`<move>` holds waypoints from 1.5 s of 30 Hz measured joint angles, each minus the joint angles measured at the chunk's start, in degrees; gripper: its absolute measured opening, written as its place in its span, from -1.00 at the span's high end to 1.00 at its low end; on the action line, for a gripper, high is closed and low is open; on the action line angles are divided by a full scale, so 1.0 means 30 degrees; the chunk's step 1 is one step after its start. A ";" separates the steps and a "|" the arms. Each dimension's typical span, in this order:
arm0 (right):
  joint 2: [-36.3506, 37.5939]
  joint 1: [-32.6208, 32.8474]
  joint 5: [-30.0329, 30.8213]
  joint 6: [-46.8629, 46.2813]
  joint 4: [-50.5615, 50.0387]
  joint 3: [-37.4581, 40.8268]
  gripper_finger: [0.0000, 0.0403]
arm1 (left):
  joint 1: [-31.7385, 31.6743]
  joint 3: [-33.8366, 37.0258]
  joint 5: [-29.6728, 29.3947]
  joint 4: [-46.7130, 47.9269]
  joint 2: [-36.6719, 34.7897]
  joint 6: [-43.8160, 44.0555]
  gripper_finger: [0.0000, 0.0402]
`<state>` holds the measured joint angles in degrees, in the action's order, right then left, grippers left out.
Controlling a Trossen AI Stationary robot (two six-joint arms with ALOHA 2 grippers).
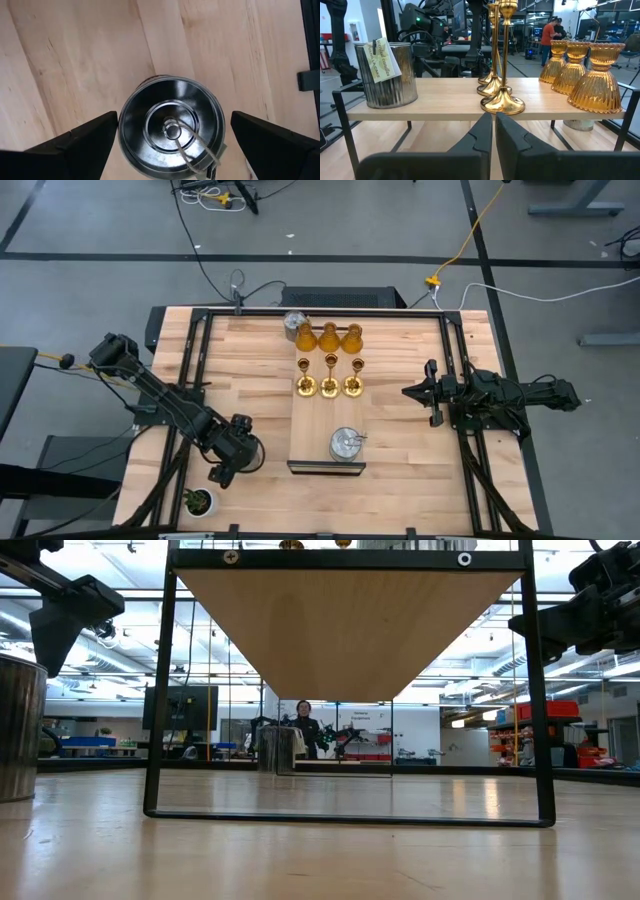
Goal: Pick & Place candle stick holders
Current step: Put the bottom scented candle on the shelf aligned with the other scented candle
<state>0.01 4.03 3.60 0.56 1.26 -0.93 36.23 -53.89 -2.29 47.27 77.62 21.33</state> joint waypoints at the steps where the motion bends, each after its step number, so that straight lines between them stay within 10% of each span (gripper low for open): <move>1: 0.0000 0.0000 0.0000 0.0000 0.0000 0.0007 0.87 | 0.0000 0.0000 0.0019 -0.0006 0.0000 -0.0040 -0.99; 45: 0.0000 -0.0007 0.0000 0.0004 0.0000 0.0003 0.87 | 0.0342 0.2171 0.1167 -0.1779 0.0074 0.0147 -0.95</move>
<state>0.01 4.01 3.60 0.57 1.26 -0.92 37.26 -47.37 1.21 41.93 77.85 21.78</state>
